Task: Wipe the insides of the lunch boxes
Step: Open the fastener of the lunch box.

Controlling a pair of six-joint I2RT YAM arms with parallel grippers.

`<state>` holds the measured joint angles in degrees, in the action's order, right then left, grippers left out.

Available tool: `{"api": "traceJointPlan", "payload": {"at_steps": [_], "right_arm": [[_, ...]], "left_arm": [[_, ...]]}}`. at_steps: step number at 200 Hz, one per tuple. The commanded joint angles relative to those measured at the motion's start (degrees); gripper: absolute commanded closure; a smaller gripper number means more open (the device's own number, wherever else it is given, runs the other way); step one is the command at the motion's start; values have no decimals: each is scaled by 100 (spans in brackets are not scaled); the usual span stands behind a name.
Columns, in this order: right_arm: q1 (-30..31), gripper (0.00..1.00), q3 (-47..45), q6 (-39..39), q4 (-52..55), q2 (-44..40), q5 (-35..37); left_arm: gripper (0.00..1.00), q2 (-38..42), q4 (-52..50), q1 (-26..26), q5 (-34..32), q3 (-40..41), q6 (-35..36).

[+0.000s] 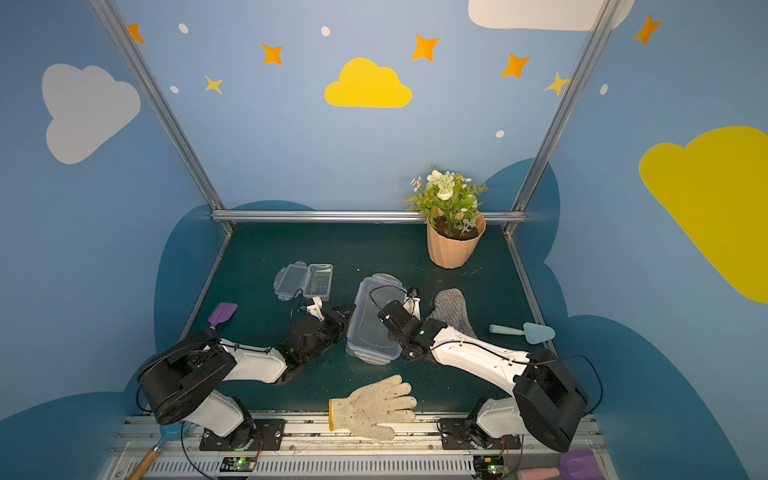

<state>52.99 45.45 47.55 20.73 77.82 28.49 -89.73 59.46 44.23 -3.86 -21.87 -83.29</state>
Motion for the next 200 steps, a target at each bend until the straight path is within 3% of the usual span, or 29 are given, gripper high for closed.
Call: {"api": "traceJointPlan", "payload": {"at_steps": [1,53,78,200], "right_arm": [[273,100,113,-64,-333,210,-1073],[276,100,191,-97,-297,271,-1089],[287,100,214,-108,-309,297,-1106],[326,100,360,-180,-97,355,-988]], "left_arm": [[71,-59,-367,293,975,-108,-27],[52,343,-738,296,939,-64,202],[59,475,-926,297,887,-55,254],[71,115,-999,321,1247,-213,213]]}}
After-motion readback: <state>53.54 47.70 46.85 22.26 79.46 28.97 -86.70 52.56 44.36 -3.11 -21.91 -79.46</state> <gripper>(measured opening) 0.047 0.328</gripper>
